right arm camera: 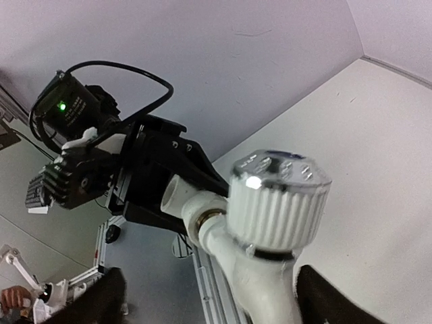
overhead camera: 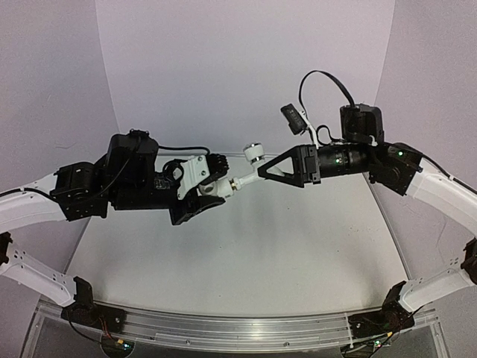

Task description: Install the water faucets

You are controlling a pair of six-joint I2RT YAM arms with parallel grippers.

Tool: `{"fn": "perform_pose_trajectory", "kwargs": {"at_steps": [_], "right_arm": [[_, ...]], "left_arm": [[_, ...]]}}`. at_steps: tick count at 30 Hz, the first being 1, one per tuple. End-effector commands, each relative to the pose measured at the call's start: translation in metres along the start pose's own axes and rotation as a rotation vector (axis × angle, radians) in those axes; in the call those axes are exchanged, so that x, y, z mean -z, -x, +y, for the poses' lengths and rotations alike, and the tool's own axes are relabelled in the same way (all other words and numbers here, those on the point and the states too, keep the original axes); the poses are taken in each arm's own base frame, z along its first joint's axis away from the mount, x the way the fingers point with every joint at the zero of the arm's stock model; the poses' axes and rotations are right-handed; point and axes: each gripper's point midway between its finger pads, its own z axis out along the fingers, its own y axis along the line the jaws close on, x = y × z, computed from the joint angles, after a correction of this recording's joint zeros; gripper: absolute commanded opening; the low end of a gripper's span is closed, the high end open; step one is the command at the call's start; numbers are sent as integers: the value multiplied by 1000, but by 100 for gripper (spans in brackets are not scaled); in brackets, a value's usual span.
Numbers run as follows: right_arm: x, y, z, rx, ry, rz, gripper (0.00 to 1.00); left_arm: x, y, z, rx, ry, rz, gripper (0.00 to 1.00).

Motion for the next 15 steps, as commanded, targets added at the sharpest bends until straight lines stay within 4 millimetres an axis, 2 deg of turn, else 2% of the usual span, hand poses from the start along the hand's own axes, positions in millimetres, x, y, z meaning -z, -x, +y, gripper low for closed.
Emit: {"fn": "perform_pose_trajectory", "kwargs": {"at_steps": [1, 4, 7, 11, 15], "right_arm": [[31, 44, 29, 296, -35, -123, 98], [50, 52, 39, 543, -93, -171, 98], [69, 46, 47, 810, -143, -187, 98], [81, 21, 55, 1147, -140, -163, 98], [83, -13, 56, 1420, -85, -110, 98]], "left_arm": [[30, 24, 14, 119, 12, -42, 0], [30, 20, 0, 185, -72, -11, 0], [36, 26, -17, 246, -191, -31, 0], [48, 43, -31, 303, -324, -82, 0], [58, 62, -45, 354, -472, -120, 0]]}}
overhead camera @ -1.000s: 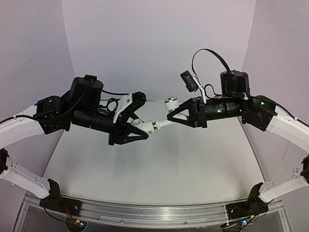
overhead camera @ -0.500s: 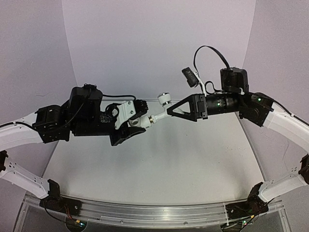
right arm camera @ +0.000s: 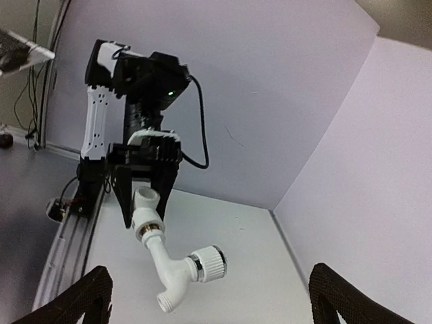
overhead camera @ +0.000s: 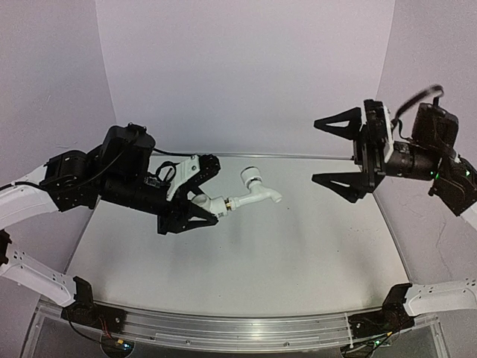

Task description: Install the water faucets

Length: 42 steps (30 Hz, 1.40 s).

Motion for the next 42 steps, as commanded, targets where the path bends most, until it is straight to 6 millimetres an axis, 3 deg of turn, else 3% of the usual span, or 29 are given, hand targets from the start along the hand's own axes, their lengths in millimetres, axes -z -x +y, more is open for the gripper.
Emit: {"fn": "perform_pose_trajectory", "kwargs": {"at_steps": [1, 6, 12, 15, 17, 20, 30, 35, 42], "right_arm": [[0, -31, 30, 438, 106, 18, 98], [-3, -46, 48, 625, 174, -10, 98], [-20, -37, 54, 551, 208, -55, 97], [-28, -36, 63, 495, 241, -63, 84], [-33, -37, 68, 429, 256, -57, 70], [-40, -40, 71, 323, 266, -34, 62], [-61, -47, 49, -110, 192, 66, 18], [-67, -45, 42, -281, 175, 84, 9], [-78, -38, 53, -655, 276, 107, 7]], "left_arm": [[32, 57, -33, 64, -220, -160, 0], [31, 68, -51, 134, -386, -156, 0], [15, 67, -57, 157, -461, -132, 0], [12, 68, -56, 143, -460, -146, 0], [12, 69, -54, 125, -444, -161, 0], [14, 70, -50, 85, -411, -187, 0], [12, 62, -31, -40, -255, -212, 0], [5, 55, -18, -88, -170, -177, 0], [-10, 36, 12, -266, 152, -72, 0]]}}
